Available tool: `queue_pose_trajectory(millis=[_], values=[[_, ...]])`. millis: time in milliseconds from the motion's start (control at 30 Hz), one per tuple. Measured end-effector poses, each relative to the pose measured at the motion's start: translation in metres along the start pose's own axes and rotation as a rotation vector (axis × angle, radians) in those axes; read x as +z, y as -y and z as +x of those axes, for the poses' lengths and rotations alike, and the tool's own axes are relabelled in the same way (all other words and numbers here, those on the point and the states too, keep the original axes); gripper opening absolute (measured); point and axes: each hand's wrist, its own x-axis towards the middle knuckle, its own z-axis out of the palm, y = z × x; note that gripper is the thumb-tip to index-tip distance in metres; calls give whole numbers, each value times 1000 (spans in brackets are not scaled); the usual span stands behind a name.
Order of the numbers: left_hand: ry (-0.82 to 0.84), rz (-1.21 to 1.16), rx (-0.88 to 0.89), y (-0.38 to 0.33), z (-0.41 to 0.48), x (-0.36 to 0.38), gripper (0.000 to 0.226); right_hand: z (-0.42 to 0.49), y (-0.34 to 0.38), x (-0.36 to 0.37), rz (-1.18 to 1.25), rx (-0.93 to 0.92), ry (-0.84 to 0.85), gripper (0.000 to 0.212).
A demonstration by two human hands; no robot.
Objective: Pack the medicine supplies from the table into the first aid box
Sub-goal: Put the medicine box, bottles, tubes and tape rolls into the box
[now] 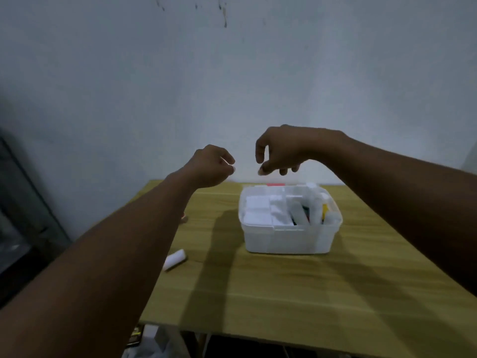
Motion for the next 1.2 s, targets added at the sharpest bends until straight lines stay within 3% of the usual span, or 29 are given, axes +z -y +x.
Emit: queue_pose_trajectory(millis=[300, 533, 700, 900, 1200], values=[[-70, 47, -234, 105, -60, -54, 29, 73, 96, 84, 98, -175, 54, 20], [86, 95, -381, 167, -92, -43, 28, 105, 116, 164, 33, -222, 85, 26], [158, 79, -394, 182, -103, -32, 38, 122, 118, 195, 20, -228, 4, 25], [207, 71, -399, 198, -106, -24, 23, 131, 119, 211, 28, -261, -53, 18], [75, 135, -390, 204, -107, -18, 26, 132, 111, 214, 2, -274, -28, 9]])
